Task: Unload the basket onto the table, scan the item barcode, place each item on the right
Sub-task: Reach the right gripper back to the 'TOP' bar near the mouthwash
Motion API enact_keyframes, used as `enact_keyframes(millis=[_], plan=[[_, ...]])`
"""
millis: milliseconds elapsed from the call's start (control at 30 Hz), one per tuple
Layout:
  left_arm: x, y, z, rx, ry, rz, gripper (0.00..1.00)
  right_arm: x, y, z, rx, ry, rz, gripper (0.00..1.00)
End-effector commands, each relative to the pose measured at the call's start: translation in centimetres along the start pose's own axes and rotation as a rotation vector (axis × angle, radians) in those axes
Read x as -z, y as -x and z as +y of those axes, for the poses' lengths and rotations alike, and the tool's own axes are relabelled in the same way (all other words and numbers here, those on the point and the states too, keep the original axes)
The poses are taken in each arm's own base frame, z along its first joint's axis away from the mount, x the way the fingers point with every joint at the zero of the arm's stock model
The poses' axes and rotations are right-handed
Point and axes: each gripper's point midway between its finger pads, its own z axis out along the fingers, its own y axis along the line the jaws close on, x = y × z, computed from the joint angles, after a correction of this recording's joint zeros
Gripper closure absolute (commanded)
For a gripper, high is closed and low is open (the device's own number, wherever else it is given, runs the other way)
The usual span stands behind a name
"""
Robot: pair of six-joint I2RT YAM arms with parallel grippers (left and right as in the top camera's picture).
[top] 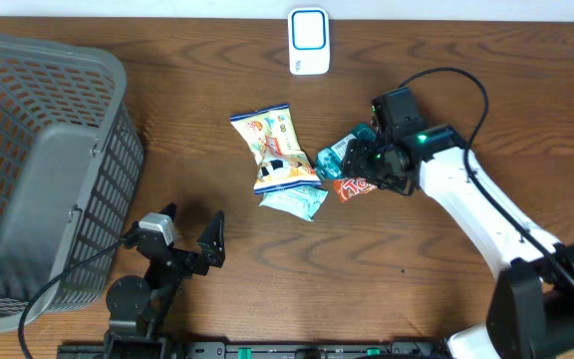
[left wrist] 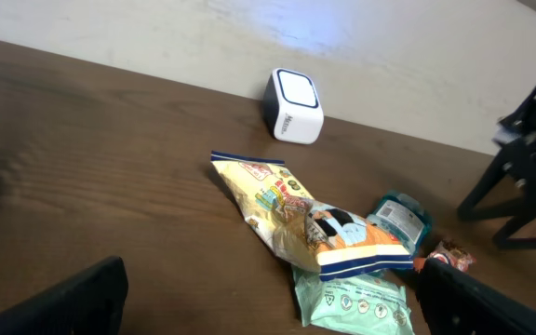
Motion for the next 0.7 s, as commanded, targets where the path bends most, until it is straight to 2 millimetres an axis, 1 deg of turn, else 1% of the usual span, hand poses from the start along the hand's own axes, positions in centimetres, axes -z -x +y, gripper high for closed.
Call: enact_keyframes(millis=[0,33,100,167,233,267,333,400,500,600,667], plan=[[-0.2,-1.5,0.4,0.01,0.003,0.037,0.01,-2.2,-0.4,-1.2,0.109,-0.099,0.013,0.31],[-0.2,-1.5,0.4,0.01,0.003,0.037,0.01,-2.9,-0.8,-1.4,0.182,-0.131,0.022,0.31],[-0.2,-1.5,0.4,0.01,0.003,0.037,0.01,-3.2,-1.0,-1.4,0.251,-0.164,0.018,0.3],[-0.2,-1.5,0.4,0.01,0.003,0.037,0.01,-3.2,-0.9,-1.4,0.304,-0.223,-0.015,0.28],[-0.2,-1.5,0.4,0.01,0.003,0.037,0.01,-3.1,-0.6,-1.3,0.348,-0.285,-0.064,0.22],[-0.2,-1.5,0.4,0.01,0.003,0.037,0.01,-3.0,-0.4,-1.1,0.377,-0.312,-0.089,0.21],[-0.2,-1.5,0.4,0.01,0.003,0.037,0.01,-2.9,-0.4,-0.6,0.434,-0.343,-0.12,0.24],[-0.2,-1.5,0.4,0.01,0.003,0.037,0.01,-2.7,-0.4,0.1,0.537,-0.405,-0.165,0.25],[-0.2,-1.5,0.4,0.01,0.003,0.037,0.01,-2.5,-0.4,0.3,0.575,-0.47,-0.208,0.24],[-0.2,-1.5,0.4,0.01,0.003,0.037,0.01,-2.9,-0.5,0.3,0.604,-0.519,-0.223,0.25],[-0.2,-1.5,0.4,0.01,0.003,0.037,0.01,-3.6,-0.9,0.1,0.633,-0.532,-0.201,0.27]])
